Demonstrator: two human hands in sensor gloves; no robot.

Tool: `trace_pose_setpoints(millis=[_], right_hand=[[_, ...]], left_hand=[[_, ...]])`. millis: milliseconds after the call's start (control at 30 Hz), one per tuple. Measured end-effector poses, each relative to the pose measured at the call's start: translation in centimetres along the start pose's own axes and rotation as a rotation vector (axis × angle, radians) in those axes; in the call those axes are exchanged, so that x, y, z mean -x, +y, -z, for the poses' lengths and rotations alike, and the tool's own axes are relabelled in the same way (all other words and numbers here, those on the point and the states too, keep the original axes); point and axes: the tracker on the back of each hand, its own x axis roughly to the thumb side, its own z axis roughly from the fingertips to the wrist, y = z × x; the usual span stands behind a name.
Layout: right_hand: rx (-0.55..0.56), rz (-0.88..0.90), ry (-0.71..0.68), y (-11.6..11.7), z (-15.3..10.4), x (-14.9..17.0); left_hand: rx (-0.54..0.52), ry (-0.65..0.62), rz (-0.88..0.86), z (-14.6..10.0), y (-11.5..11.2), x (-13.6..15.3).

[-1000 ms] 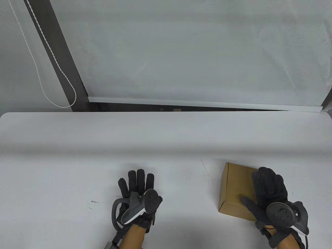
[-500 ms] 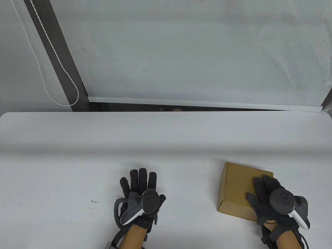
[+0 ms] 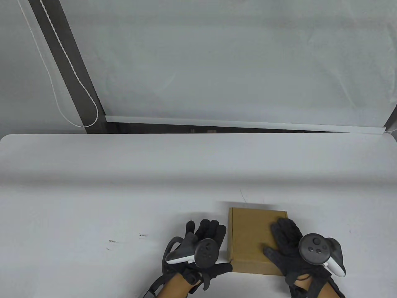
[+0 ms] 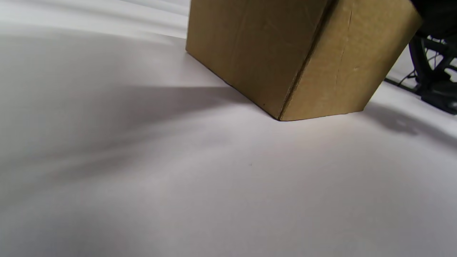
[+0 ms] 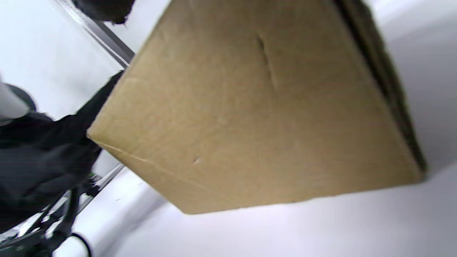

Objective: Fully disassemble mailer box

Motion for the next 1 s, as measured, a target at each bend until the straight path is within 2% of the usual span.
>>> trace_pose_setpoints(millis=[67, 200, 300, 367, 433, 500, 533, 567, 633, 667, 700, 767, 800, 867, 933, 1000], right_hand=[[-0.014, 0.030, -0.022, 0.3, 0.0, -0.2], [-0.040, 0.167, -0.080, -0.4, 0.1, 0.6], [-0.008, 0.258, -0.047, -1.4, -0.2, 1.6], [0.030, 0.144, 0.037, -2.6, -0.6, 2.5], [0.011, 0.039, 0.130, -3.3, -0.8, 3.4], [-0.077, 0.036, 0.207, -3.1, -0.9, 4.5], [-0.155, 0.072, 0.224, -2.5, -0.7, 4.8], [-0.305, 0.144, 0.214, -1.2, -0.2, 5.1], [-0.426, 0.327, 0.129, 0.0, 0.3, 5.0], [-0.406, 0.378, 0.107, 0.2, 0.4, 4.7], [-0.360, 0.342, 0.102, -0.1, 0.4, 4.5], [-0.195, 0.213, 0.029, -1.3, 0.5, 4.0], [-0.139, 0.212, 0.008, -1.8, 0.5, 3.9], [0.069, 0.296, -0.057, -3.2, -0.1, 3.8], [0.198, 0.367, -0.099, -3.9, -0.6, 3.8], [0.260, 0.460, -0.168, -4.3, -0.9, 3.5]], left_hand=[[0.028, 0.015, 0.004, 0.2, -0.2, 0.1], [-0.015, 0.058, -0.051, -0.2, 0.1, 0.9], [-0.022, 0.097, -0.097, -0.5, 0.2, 1.7], [0.002, 0.124, -0.143, -0.6, 0.0, 2.3], [0.025, 0.133, -0.165, -0.6, -0.1, 2.5], [0.048, 0.123, -0.175, -0.5, -0.3, 2.5], [0.062, 0.110, -0.179, -0.4, -0.4, 2.4], [0.073, 0.082, -0.188, -0.3, -0.4, 2.1], [0.043, 0.080, -0.181, -0.3, -0.2, 1.8], [0.007, 0.093, -0.180, -0.5, 0.0, 2.0], [-0.016, 0.078, -0.207, -0.7, 0.2, 2.2], [-0.084, -0.011, -0.305, -1.2, 0.9, 2.4], [-0.138, -0.022, -0.328, -1.4, 1.2, 2.4], [-0.313, -0.075, -0.378, -2.0, 1.9, 2.1], [-0.430, -0.142, -0.445, -2.3, 2.2, 1.8], [-0.503, -0.247, -0.570, -2.3, 2.3, 1.4]])
